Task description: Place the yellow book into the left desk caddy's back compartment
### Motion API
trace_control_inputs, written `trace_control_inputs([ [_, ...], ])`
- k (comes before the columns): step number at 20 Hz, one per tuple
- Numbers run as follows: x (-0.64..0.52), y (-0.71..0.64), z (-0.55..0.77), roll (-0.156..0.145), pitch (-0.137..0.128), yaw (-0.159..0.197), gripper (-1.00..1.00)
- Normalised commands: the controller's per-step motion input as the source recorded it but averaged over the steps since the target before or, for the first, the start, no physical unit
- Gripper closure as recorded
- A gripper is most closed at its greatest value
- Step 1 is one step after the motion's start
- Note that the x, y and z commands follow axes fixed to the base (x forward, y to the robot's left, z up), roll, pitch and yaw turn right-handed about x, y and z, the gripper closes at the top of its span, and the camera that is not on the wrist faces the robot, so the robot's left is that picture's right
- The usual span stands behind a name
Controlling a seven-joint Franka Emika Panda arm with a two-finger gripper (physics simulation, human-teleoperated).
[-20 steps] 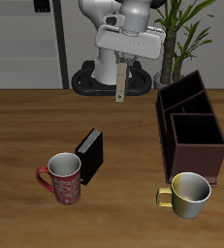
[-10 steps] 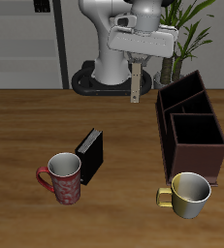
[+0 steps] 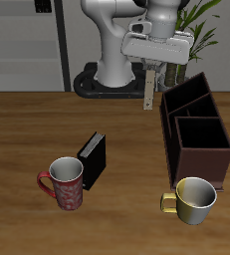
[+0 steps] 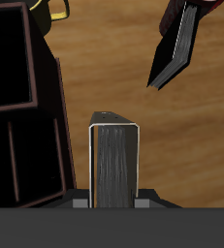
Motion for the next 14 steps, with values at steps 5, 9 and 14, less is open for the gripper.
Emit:
trace_control_inputs([
  [5, -0.01, 0.33, -0.11, 0.048, 0.022, 0.005, 1.0],
  [9, -0.03, 0.45, 0.03, 0.053, -0.015, 0.013, 1.0],
  [14, 0.02, 0.3, 0.04, 0.053, -0.002, 0.024, 1.0],
])
